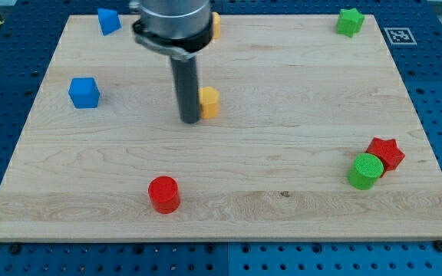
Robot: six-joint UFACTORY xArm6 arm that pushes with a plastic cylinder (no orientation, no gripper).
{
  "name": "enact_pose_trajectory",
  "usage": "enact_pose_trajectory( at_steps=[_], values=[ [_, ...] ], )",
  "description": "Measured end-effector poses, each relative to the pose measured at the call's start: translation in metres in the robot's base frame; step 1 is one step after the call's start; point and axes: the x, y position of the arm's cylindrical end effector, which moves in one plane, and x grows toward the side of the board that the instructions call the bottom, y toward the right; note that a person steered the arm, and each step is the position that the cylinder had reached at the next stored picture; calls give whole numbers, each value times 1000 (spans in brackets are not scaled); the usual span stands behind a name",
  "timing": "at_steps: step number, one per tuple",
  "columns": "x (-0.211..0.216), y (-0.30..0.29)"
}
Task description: Place the yellow hexagon at the center right side of the board
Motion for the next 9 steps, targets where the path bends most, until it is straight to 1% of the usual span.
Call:
enact_pose_trajectory(
  at_steps=[1, 2, 3, 4, 6, 7, 8, 9],
  values=[
    [-27, 21],
    [-48, 28],
    [-59, 54],
    [-72, 60],
    [-78, 71],
    [-87, 85],
    [-106, 88],
    [-108, 99]
  ],
)
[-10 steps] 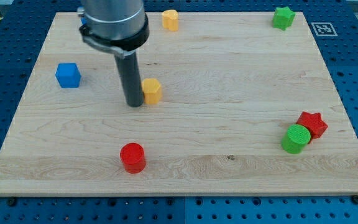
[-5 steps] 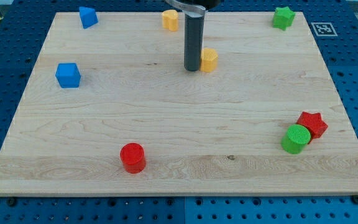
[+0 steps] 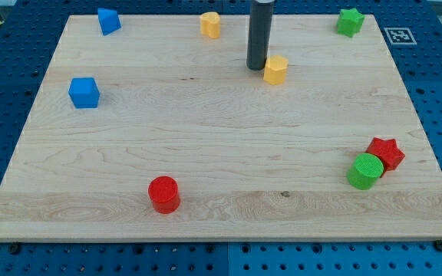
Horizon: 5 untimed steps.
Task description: Place the yellow hexagon at the center right side of the board
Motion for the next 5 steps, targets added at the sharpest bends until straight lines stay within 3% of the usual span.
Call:
enact_pose_trajectory(
  at_steps=[3, 5],
  values=[
    [46, 72],
    [71, 79]
  ],
)
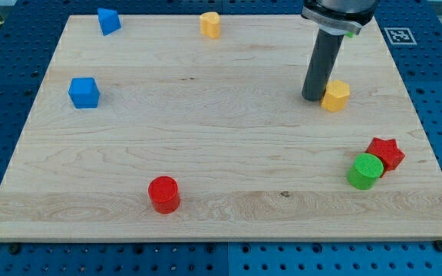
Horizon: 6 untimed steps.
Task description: Place the yellow hexagon at the center right side of the board
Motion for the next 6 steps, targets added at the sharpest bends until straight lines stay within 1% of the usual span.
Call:
enact_pose_trajectory(
  at_steps=[3, 5, 6],
  values=[
    [10, 1],
    [20, 35],
    [19, 46]
  ],
)
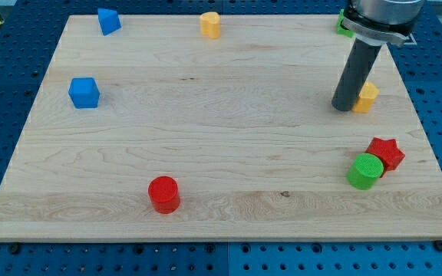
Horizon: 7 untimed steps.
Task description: Place the yellow hexagon at the center right side of the board
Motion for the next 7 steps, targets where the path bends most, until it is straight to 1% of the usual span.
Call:
enact_pose_trajectory(
  at_steps=[2, 4, 7],
  values=[
    [-2, 3],
    [-2, 24],
    [-2, 31]
  ],
)
